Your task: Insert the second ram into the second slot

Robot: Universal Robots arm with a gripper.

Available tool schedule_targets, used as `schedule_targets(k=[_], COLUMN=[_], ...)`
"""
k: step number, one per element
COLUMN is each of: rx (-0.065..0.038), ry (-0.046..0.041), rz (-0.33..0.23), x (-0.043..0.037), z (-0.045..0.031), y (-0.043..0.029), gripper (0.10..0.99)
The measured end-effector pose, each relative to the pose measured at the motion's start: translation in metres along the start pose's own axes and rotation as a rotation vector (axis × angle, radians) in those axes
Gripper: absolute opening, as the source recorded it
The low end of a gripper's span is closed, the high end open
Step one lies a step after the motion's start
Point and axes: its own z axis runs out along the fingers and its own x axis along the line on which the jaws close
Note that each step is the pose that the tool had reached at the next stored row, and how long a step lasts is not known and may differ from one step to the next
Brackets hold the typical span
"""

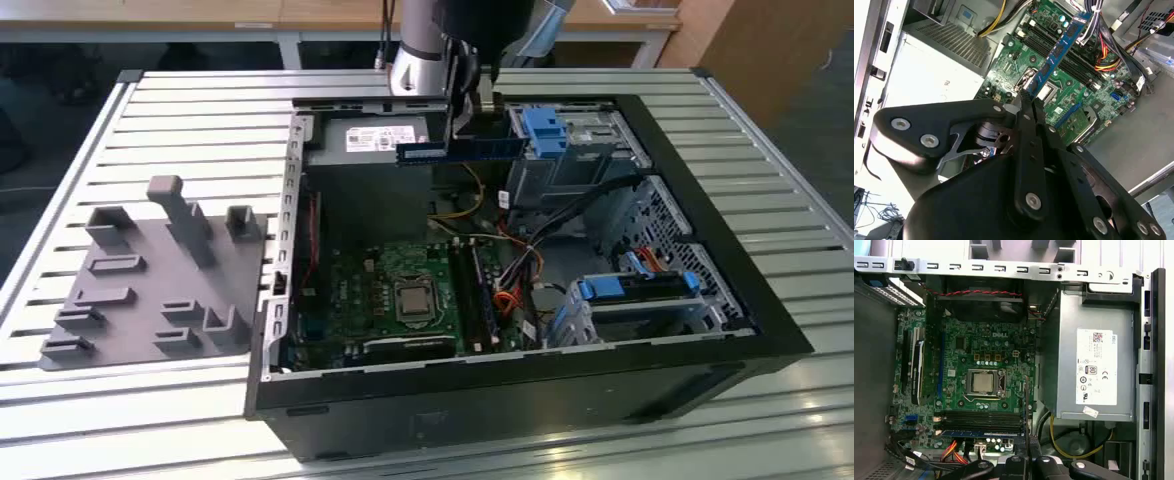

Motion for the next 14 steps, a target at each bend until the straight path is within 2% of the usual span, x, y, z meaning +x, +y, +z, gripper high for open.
schedule_targets(k=[9,14], rx=[0.0,0.0], ry=[0.0008,0.0068], rz=[0.0,0.0], x=[0.005,0.0073], z=[0.0,0.0], y=[0.0001,0.0002], gripper=[0.137,0.137])
